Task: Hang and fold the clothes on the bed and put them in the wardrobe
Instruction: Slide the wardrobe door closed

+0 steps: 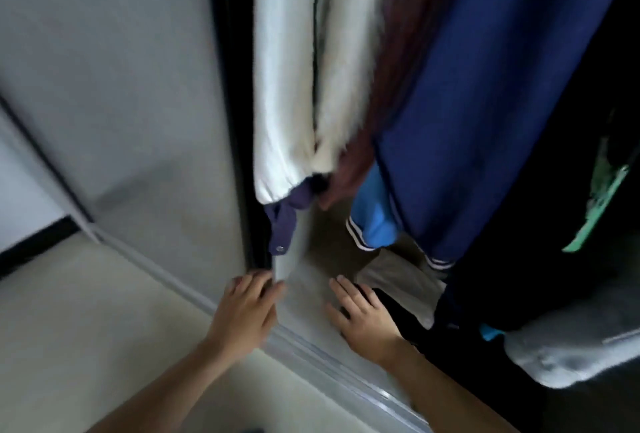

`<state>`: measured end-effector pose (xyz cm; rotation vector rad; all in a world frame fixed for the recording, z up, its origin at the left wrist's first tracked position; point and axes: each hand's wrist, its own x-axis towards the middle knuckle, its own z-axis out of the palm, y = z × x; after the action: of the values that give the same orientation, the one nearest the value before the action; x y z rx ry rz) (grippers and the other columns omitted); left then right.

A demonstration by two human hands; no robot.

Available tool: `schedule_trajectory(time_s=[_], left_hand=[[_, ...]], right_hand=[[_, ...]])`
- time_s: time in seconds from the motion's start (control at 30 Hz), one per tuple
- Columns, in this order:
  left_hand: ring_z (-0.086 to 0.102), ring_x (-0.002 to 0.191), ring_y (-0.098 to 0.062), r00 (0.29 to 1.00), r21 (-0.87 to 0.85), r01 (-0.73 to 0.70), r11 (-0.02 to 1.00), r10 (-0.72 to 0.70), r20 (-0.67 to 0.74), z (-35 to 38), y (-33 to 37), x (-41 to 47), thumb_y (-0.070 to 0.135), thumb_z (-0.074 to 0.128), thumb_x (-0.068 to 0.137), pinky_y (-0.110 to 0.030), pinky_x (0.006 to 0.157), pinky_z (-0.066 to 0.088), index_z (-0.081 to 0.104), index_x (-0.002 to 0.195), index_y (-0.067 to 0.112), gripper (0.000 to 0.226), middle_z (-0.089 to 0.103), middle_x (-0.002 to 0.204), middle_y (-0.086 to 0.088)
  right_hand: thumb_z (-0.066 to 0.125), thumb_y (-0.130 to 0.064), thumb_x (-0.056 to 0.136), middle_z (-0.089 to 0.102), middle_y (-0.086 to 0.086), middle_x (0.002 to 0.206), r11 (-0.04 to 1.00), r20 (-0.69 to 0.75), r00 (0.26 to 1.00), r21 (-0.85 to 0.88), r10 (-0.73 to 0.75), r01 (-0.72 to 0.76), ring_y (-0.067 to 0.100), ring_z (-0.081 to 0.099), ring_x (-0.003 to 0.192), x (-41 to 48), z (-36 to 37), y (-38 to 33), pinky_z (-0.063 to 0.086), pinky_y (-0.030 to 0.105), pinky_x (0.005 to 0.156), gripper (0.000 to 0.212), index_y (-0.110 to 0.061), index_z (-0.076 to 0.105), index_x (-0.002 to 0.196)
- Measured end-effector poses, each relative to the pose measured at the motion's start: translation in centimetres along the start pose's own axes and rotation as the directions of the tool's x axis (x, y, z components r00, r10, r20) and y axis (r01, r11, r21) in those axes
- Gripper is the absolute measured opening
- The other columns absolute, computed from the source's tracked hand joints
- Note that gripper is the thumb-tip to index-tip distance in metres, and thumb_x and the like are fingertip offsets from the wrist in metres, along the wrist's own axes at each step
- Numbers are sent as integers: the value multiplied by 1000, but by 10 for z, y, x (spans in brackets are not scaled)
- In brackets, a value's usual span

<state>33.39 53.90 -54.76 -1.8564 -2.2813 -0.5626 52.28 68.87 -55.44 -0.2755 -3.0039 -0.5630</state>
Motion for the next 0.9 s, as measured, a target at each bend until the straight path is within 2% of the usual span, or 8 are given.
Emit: schedule_trajectory(time_s=[0.13,0.27,0.4,0.57,0.67,0.73,0.8,0.9], left_hand=[[50,99,-26,936,-36,314,949,-315,-157,-137,-2,-4,24,40,71,-35,79,34,54,108,16,40,66,101,-16],[64,96,-35,904,12,391,920,-382,-190,-238,2,13,25,37,73,-44,78,51,68,104,5,48,66,105,-20],[65,91,-39,897,121,358,926,-304,-322,-336,-5,63,22,36,74,-48,75,53,69,101,-3,50,66,104,-23],[53,99,-34,847,239,281,929,-124,-517,-418,-25,128,23,37,75,-49,70,51,66,110,-1,52,62,114,-23],[50,109,-34,832,276,259,926,-70,-550,-441,-35,160,21,41,77,-51,75,50,62,117,-2,51,57,123,-24],[44,124,-41,866,283,288,915,-122,-485,-450,-44,185,20,52,81,-54,90,43,48,134,1,57,41,140,-26],[13,142,-38,898,245,343,907,-239,-370,-453,-58,210,36,59,87,-49,108,23,14,149,10,81,5,155,-21],[-11,143,-34,936,250,311,917,-249,-251,-448,-77,240,59,55,83,-43,115,8,-19,145,15,107,-24,152,-19]], right_hand=[[45,-34,72,67,1,118,967,-101,962,-70,-252,246,18,62,112,54,-124,-1,52,35,88,44,-35,70,109],[60,-35,75,63,5,124,919,-188,906,-188,-380,346,20,57,118,102,-225,20,49,38,92,39,-33,67,112],[29,-12,92,64,9,122,934,-425,836,-238,-348,267,22,59,116,148,-326,64,47,41,94,47,-29,71,103],[38,-8,80,63,14,123,936,-649,690,-328,-320,125,26,58,117,187,-411,117,46,44,96,44,-20,72,103],[47,-15,76,62,9,125,894,-618,697,-443,-363,72,23,56,120,200,-442,135,47,43,95,41,-22,71,108],[62,-22,71,61,6,127,870,-570,738,-490,-362,48,21,54,122,208,-459,142,46,42,97,41,-25,70,111],[69,-29,68,60,3,128,855,-551,760,-518,-344,11,19,53,123,217,-473,146,45,41,99,46,-27,68,114],[73,-38,67,61,2,127,835,-520,802,-548,-295,-48,18,52,124,233,-495,149,43,41,100,46,-28,69,112]])
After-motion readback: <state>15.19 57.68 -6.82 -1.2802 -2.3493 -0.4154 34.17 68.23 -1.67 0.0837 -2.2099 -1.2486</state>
